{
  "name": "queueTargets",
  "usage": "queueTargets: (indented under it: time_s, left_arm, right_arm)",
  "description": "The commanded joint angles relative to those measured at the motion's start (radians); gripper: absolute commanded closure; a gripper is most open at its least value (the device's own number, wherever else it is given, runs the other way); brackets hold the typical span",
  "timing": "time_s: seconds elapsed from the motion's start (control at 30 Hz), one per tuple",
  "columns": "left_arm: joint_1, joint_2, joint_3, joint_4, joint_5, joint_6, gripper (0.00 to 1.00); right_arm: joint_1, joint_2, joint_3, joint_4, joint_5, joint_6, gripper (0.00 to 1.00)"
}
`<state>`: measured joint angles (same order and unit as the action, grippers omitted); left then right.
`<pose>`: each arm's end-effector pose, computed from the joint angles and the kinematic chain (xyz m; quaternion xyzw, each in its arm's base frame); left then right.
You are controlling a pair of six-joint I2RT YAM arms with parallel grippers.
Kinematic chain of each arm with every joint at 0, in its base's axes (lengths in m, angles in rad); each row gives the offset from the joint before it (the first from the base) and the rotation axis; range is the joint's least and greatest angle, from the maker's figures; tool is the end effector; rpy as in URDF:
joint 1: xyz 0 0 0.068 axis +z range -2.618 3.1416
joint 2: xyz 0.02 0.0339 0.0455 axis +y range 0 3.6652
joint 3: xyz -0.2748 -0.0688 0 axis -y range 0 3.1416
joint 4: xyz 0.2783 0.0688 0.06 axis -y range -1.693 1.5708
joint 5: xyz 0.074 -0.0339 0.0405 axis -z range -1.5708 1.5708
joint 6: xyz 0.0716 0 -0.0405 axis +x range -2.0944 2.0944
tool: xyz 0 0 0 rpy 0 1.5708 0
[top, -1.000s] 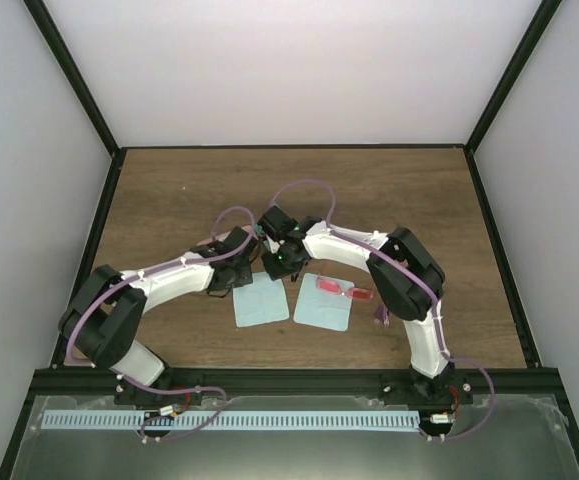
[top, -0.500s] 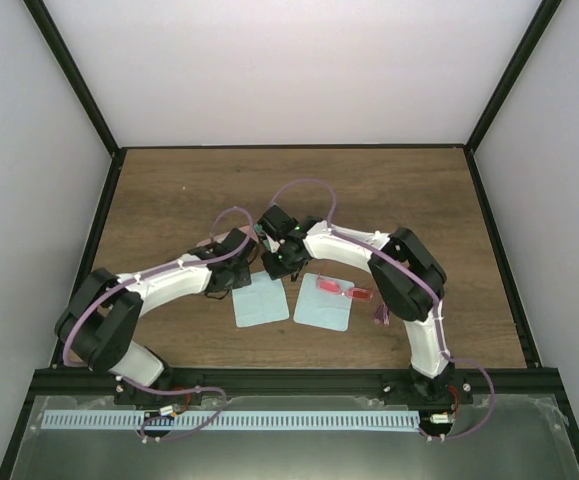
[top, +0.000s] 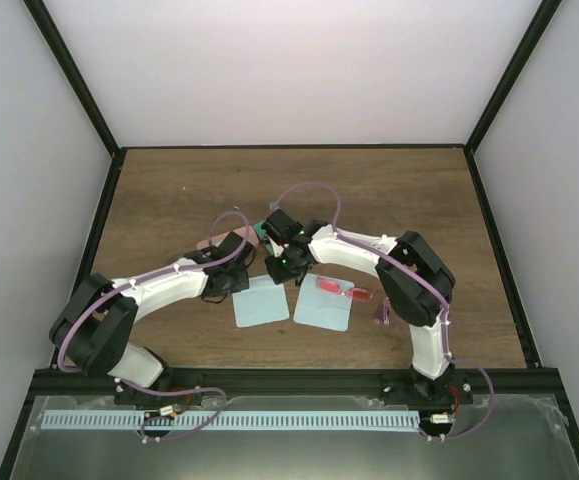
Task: Organize the sunglasses
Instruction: Fold the glasses cleaning cloth at the center of the board.
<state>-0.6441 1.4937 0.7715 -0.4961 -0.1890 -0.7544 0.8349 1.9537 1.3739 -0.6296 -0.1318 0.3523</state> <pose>0.2457 -0.1677 0.1131 -0.0705 0.9777 -0.0413 0.1934 0.2881 0.3322 0.1305 -0.2461 0.9503 0.1540 0.1124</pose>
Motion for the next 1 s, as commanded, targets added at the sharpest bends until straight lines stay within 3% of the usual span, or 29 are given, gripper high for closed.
queueTargets:
  time_s: [0.0,0.97]
  left_arm:
    - [-0.007,-0.038,-0.016,-0.008,0.01,0.0,0.96]
    - [-0.065,-0.129,-0.095,-0.02,0.011,-0.033,0.96]
  right_arm:
    - [0.013,-0.046,-0.013,0.004,-0.002,-0.002,0.99]
    - [0.05,-0.12,-0.085,-0.016,0.022,0.025,0.99]
